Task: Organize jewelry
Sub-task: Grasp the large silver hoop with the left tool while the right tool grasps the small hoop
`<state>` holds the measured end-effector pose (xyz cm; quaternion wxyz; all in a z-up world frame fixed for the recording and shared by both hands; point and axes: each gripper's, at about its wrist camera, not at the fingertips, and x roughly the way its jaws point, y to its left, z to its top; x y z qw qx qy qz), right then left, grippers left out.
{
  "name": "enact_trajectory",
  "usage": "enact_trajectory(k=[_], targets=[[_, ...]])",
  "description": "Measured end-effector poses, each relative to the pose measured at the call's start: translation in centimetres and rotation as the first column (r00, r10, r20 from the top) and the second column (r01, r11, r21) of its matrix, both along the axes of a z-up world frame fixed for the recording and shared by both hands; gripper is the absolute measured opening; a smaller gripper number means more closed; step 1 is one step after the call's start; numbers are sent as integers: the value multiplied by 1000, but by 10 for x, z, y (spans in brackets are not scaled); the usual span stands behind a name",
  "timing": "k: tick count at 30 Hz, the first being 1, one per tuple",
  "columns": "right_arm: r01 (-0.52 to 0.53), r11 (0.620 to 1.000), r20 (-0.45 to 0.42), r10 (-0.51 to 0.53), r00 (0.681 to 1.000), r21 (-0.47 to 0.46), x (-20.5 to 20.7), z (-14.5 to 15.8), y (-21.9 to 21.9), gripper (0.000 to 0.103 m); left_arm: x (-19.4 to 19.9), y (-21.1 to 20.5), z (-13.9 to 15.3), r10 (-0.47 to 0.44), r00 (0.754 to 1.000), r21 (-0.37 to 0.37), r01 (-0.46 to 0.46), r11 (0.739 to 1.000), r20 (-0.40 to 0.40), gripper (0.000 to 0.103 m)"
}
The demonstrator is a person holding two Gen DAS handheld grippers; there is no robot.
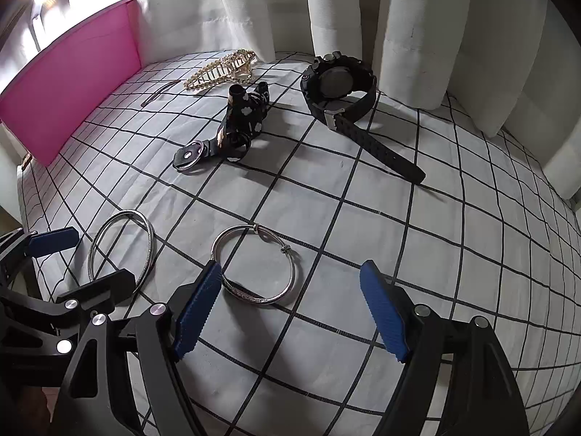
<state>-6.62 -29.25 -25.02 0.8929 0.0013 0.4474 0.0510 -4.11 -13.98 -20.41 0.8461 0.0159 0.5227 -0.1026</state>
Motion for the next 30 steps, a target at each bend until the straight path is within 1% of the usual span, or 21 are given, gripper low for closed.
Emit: enact_trajectory(k=[5, 12, 17, 21, 25, 30], targets=[[15, 1000, 12, -15, 1000, 0, 4, 0, -5, 74, 0, -6, -2, -8, 1000, 6, 8, 1000, 1, 96], [76, 997, 16, -76, 997, 10, 7, 1, -30, 74, 3, -13, -5, -9, 1000, 33, 8, 999, 16, 96], [26, 999, 31, -27, 999, 29, 5, 5, -31, 74, -1, -19, -9, -32, 998, 85, 28, 996, 50, 97], [7, 1000, 16, -7, 1000, 9, 10, 2, -23, 74, -5, -18, -10, -34, 996, 81, 28, 996, 80, 97], [6, 999, 22, -5, 1000, -40, 17, 1, -14, 75, -6, -18, -11, -21, 995, 78, 13, 997, 102, 98], [23, 999, 42, -21, 999, -37, 21, -1, -15, 79, -4, -18, -12, -3, 990, 71, -7, 997, 141, 98]])
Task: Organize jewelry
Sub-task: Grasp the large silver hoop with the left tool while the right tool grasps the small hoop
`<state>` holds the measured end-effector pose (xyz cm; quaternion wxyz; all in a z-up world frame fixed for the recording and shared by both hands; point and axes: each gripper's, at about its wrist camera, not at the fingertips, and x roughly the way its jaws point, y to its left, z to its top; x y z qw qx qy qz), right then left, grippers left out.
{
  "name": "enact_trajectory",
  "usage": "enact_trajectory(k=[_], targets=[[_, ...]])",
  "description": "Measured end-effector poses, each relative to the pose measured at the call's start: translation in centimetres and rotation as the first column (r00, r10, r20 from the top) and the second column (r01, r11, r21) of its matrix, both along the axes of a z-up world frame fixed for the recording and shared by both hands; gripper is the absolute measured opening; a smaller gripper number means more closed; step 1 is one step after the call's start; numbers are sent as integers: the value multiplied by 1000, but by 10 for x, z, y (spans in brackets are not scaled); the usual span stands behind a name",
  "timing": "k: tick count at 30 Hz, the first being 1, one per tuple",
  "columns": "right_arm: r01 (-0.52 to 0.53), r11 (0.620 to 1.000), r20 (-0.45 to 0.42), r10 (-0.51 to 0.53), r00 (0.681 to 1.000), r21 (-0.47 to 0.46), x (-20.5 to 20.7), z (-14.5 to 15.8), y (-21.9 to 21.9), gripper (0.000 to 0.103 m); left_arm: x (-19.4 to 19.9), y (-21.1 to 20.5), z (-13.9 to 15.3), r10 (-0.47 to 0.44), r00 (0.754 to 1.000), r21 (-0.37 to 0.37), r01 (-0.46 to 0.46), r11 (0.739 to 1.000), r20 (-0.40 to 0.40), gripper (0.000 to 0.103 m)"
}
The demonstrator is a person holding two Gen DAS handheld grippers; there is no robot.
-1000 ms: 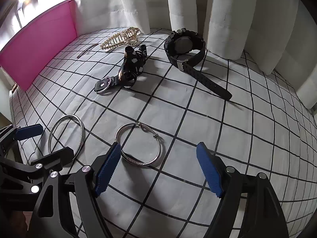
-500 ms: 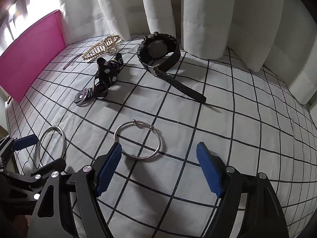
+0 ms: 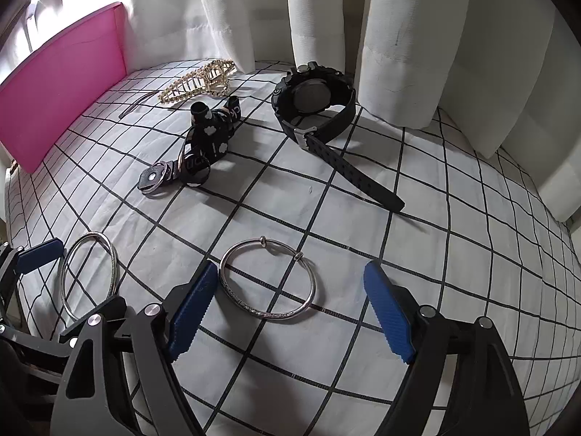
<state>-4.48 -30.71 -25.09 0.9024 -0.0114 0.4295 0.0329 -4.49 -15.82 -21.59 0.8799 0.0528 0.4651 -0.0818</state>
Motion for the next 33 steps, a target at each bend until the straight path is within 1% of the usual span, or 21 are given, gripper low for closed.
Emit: enact_trajectory(k=[5, 8, 9, 10, 11, 12, 13, 17, 21, 24, 29, 33], targets=[[3, 1000, 19, -3, 1000, -1, -3, 0, 0, 79, 4, -2, -1, 17, 1000, -4, -17, 1000, 19, 97], [-1, 1000, 17, 0, 1000, 4, -4, 0, 0, 78, 1, -2, 0, 13, 1000, -3, -13, 1000, 24, 94], [-4, 1000, 20, 4, 1000, 9, -5, 0, 1, 75, 0, -3, 0, 7, 1000, -5, -7, 1000, 26, 90], [-12, 1000, 27, 12, 1000, 6, -8, 1, 2, 67, -2, -3, 1, 0, 1000, -6, 1, 1000, 30, 85], [-19, 1000, 33, 19, 999, 4, -9, 2, 4, 63, -5, -4, 2, -8, 999, -6, 8, 1000, 34, 82], [-22, 1000, 37, 22, 999, 2, -10, 2, 6, 53, -7, -6, 3, -17, 999, -6, 17, 1000, 38, 76], [-22, 1000, 38, 22, 999, -2, -10, 3, 7, 50, -8, -6, 4, -25, 999, -6, 25, 1000, 42, 70], [-18, 1000, 40, 17, 999, 7, -9, 2, 7, 50, -8, -5, 5, -36, 999, -10, 36, 999, 38, 70], [-15, 999, 47, 13, 999, 29, -11, 5, 6, 50, -5, 0, 8, -21, 999, -24, 21, 999, 28, 70], [-19, 999, 49, 17, 999, 38, -15, 9, 6, 50, -3, 7, 15, -14, 999, -31, 15, 999, 36, 70], [-31, 999, 58, 29, 998, 42, -17, 20, 13, 50, -1, 15, 35, -19, 997, -46, 22, 999, 70, 70], [-40, 998, 75, 36, 996, 52, -18, 36, 22, 50, 1, 28, 56, -14, 995, -58, 19, 998, 98, 70]])
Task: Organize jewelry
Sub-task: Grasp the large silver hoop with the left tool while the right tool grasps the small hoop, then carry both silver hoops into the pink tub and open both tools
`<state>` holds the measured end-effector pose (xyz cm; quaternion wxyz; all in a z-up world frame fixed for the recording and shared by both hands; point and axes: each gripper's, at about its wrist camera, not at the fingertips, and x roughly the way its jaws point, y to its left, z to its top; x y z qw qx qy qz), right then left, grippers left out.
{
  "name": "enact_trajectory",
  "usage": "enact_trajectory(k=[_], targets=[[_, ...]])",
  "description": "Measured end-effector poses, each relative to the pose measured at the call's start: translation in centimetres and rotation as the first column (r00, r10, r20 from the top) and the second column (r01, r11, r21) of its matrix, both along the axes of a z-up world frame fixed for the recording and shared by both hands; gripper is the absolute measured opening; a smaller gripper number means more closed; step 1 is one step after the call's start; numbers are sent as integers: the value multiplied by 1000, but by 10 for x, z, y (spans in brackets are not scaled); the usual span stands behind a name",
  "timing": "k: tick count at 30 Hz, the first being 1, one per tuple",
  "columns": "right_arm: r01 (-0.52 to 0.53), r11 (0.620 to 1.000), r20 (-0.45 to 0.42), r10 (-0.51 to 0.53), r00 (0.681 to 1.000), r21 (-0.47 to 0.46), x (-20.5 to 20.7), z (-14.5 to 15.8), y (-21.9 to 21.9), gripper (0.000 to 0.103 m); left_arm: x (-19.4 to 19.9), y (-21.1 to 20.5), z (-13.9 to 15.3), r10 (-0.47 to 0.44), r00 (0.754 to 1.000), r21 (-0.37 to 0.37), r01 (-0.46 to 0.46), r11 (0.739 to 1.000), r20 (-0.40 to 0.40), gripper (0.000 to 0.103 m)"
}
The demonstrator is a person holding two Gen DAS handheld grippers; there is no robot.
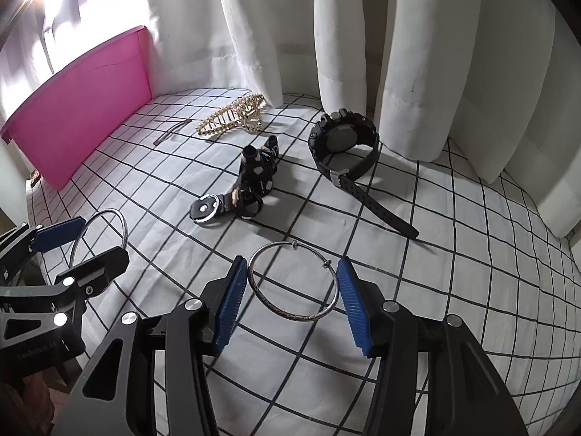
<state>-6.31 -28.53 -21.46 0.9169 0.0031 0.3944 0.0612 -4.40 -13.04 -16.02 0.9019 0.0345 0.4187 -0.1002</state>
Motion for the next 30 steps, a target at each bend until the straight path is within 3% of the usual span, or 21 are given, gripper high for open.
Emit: enact_trajectory(k=[13, 21, 30], targets=[[-43, 999, 130, 42, 991, 0, 16, 91, 59, 50, 19, 78, 102, 55, 987, -73, -45, 996, 153, 70], [-114, 993, 273, 111, 956, -7, 41, 167, 128, 50, 34, 154, 174, 124, 958, -112, -98, 989, 258, 70], [-272, 962, 342, 264, 902, -26, 90, 219, 239, 50, 66, 266, 200, 246, 931, -109, -224, 968, 271, 70]])
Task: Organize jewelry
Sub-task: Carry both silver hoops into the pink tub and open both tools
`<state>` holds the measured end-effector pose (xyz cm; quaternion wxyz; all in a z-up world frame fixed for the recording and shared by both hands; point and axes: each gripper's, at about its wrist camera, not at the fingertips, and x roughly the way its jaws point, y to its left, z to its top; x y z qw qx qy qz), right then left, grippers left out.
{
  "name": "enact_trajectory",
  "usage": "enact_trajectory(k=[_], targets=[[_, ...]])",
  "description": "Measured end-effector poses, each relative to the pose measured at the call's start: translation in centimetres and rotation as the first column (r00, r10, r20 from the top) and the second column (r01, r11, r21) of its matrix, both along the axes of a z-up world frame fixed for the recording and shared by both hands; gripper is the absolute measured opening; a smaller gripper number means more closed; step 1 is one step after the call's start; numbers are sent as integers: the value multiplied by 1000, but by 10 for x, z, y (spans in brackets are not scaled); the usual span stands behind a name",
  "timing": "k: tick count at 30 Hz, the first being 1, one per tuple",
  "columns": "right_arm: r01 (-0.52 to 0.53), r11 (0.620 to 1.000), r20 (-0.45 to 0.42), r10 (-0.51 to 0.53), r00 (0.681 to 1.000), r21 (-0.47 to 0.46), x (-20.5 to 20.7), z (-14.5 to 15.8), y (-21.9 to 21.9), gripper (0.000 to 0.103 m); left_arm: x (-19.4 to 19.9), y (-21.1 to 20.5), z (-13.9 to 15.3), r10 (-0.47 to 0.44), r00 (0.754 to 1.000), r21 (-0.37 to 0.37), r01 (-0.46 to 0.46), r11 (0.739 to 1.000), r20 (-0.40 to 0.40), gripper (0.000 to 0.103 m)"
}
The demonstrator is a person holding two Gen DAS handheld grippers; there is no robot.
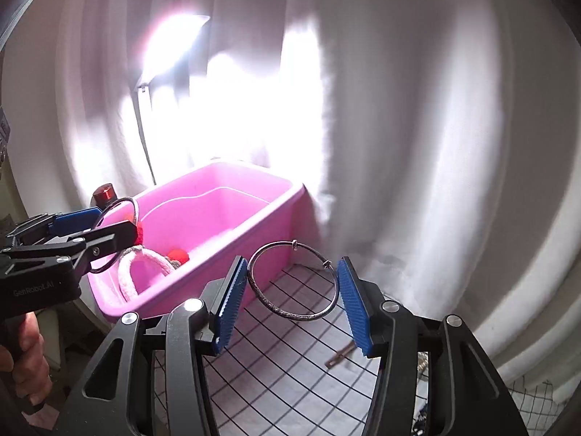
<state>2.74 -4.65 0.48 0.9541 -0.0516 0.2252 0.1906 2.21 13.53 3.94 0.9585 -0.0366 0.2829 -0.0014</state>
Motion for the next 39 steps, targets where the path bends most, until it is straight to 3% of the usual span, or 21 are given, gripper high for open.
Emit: enact_trajectory(k=[7, 15, 29, 32, 36, 39], targets=[[-107, 994, -24, 106, 994, -14, 37, 11, 86, 50, 24, 73, -10, 97, 995, 12, -97, 995, -36, 70], [-152, 987, -96, 146, 985, -57, 79, -1, 146, 50, 46, 107, -34, 117, 988, 27, -115, 993, -99, 70], [-94, 991, -256, 67, 964, -94, 130, -33, 169, 51, 68, 122, -62, 117, 979, 33, -113, 993, -166, 71], [-71, 993, -247, 46, 968, -94, 132, -30, 166, 64, 70, 123, -65, 120, 976, 34, -116, 993, -179, 71], [-57, 994, -229, 35, 973, -93, 130, -26, 165, 66, 68, 128, -64, 138, 976, 38, -133, 990, -171, 86], [-50, 994, -217, 29, 976, -93, 128, -23, 164, 66, 66, 131, -62, 154, 974, 36, -150, 988, -167, 91]])
